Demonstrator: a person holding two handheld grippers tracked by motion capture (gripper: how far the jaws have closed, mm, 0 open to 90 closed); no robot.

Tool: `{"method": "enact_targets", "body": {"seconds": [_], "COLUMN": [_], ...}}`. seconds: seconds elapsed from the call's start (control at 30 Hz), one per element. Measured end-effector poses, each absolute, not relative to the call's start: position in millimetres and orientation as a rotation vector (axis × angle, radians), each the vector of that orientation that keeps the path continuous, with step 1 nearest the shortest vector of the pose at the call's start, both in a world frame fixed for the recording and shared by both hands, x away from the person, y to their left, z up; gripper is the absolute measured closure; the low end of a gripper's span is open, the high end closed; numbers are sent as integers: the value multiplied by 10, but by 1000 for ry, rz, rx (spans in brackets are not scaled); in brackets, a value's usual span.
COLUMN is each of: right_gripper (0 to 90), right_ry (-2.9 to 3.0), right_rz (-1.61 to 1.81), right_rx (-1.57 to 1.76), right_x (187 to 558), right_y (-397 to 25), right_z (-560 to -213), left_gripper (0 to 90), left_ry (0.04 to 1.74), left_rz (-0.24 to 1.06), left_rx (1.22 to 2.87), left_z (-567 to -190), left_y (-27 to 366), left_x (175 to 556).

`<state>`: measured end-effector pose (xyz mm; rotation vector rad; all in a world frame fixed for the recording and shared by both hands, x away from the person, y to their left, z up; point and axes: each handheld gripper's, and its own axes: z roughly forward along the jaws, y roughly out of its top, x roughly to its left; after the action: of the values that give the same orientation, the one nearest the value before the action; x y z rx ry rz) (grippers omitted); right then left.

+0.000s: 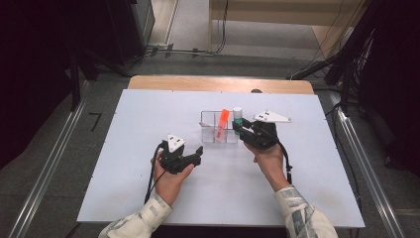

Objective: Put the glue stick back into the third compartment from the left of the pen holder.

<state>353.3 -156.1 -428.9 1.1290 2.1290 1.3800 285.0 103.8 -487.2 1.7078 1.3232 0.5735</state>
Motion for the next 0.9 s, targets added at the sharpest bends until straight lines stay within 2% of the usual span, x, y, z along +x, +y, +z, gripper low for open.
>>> {"method": "enact_targets", "body": {"seconds": [0.5,0.9], "right_gripper": [640,640], "right_ry": [2080,2075], "right_rz": [1427,1415], "right_rx": [1162,1187], "right_x": [3717,3844], "right_y": [-1523,-1449], "right_z": [-4208,-4333], "left_gripper": [287,287], "left_ry": [1324,1323], "left_rz": [572,568], "left_rx": [1698,1699], "left_z": [-4862,-4867], "left_y": [1056,1051], "left_x": [2853,2853]}}
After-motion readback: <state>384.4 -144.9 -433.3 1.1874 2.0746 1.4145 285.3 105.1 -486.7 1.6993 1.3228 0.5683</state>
